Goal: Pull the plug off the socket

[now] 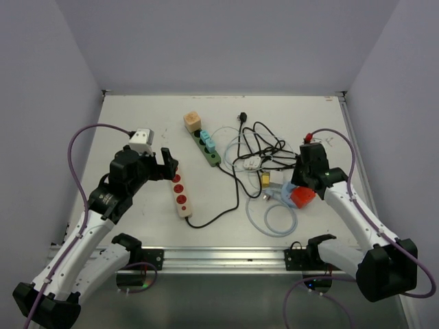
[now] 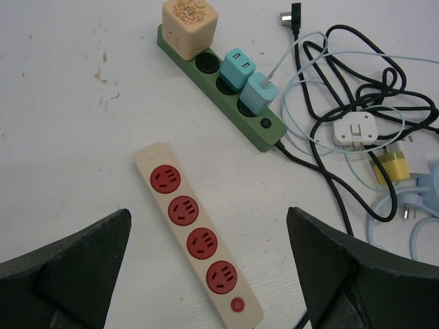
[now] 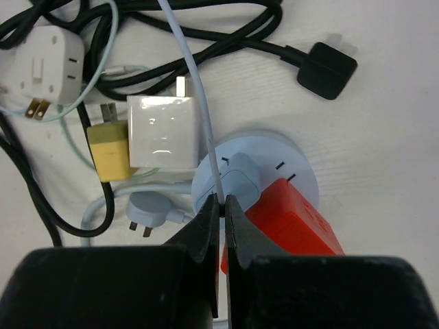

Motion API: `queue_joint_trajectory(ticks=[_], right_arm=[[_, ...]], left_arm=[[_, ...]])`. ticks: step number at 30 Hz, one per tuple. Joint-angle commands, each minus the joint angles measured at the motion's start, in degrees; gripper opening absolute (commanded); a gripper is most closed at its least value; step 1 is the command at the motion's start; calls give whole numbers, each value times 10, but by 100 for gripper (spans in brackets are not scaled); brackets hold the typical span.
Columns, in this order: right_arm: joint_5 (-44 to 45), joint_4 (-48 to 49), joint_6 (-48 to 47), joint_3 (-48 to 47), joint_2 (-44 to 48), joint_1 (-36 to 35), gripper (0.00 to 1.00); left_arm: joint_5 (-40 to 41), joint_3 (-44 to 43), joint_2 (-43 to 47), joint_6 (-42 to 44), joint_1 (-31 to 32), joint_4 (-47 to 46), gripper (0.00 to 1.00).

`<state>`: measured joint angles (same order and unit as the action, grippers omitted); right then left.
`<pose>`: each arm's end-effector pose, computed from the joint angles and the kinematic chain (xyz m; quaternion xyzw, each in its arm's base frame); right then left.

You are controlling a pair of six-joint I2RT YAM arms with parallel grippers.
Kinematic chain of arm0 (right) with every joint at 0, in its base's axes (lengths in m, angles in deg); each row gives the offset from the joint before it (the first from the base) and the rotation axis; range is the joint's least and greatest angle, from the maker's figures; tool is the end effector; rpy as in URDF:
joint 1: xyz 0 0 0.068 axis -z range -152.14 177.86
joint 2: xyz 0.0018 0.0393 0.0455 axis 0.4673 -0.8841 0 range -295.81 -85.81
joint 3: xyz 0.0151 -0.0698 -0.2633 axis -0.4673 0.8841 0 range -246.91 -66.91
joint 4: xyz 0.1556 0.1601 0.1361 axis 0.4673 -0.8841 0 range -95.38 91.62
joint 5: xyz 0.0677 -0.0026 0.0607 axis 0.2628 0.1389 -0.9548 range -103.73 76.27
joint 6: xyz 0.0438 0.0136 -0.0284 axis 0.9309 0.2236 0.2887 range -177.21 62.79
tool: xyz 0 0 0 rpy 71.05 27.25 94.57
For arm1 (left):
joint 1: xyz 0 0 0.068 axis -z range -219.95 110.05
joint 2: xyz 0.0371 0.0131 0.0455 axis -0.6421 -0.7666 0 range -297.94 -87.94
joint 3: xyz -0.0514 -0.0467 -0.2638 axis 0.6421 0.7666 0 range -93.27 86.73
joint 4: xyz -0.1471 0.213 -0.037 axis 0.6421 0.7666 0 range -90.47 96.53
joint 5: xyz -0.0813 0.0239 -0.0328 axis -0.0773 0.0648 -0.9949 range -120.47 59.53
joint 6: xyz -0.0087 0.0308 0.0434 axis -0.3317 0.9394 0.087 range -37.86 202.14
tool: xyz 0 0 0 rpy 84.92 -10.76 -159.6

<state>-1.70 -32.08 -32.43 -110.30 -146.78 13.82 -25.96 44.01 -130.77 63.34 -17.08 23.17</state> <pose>0.2071 0.0442 0.2426 0.1224 0.9309 0.0163 0.3439 0.1593 -0.0642 0.3083 0.0082 0.8370 -0.1634 0.5221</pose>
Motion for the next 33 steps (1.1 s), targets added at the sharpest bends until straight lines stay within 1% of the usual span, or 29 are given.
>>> queue_joint_trajectory(ticks=[1, 3, 4, 5, 7, 8, 12, 13, 15, 17, 18, 19, 20, 22, 26, 27, 28, 29, 30, 32, 33], right_arm=[[-95, 85, -19, -53, -23, -58, 0], [-68, 93, -31, -74, -50, -104, 0], [-69, 99, -27, -81, -64, -134, 0], [-79, 115, -18, -92, -91, -144, 0], [-108, 141, -7, -96, -113, -163, 0], [-116, 156, -3, -103, -126, -167, 0], [-104, 150, -9, -119, -135, -173, 0], [-93, 146, -17, -121, -133, -174, 5], [-85, 129, -27, -129, -126, -173, 6], [-81, 102, -39, -136, -119, -174, 19], [-81, 99, -44, -136, -108, -174, 24], [-78, 94, -47, -134, -103, -173, 33], [-75, 83, -55, -133, -97, -173, 36], [-71, 65, -65, -135, -83, -172, 39], [-44, 25, -51, -128, -49, -173, 46], [-26, 20, -46, -124, -40, -173, 51], [-15, 13, -32, -122, -19, -173, 54], [3, -6, -21, -119, -9, -173, 57], [34, -19, -10, -119, 1, -173, 62], [64, -58, 30, -119, 22, -173, 68], [85, -73, 45, -120, 26, -172, 73]], left_arm=[[5, 0, 8, 11, -5, -11, 100], [9, 0, 9, 11, -5, -10, 99], [11, 1, 9, 12, -5, -9, 100], [14, 0, 8, 11, -5, -9, 100], [16, 1, 7, 11, -5, -9, 100], [17, 0, 6, 11, -5, -8, 100], [18, 1, 1, 11, -5, -7, 100], [18, 1, 0, 12, -5, -7, 100], [18, 0, 0, 11, -5, -7, 100], [17, 0, -1, 11, -5, -7, 100], [16, -1, -1, 12, -5, -7, 100], [16, 0, -3, 11, -5, -7, 100], [15, 0, -3, 12, -5, -7, 100], [14, 1, -5, 11, -5, -7, 100], [11, 0, -7, 11, -5, -7, 100], [10, 1, -8, 11, -5, -7, 99], [10, 1, -7, 11, -5, -7, 100], [9, 1, -8, 11, -5, -7, 100], [8, 1, -8, 11, -5, -8, 100], [2, 2, -8, 11, -5, -10, 100], [-3, 1, -7, 12, -5, -10, 100]])
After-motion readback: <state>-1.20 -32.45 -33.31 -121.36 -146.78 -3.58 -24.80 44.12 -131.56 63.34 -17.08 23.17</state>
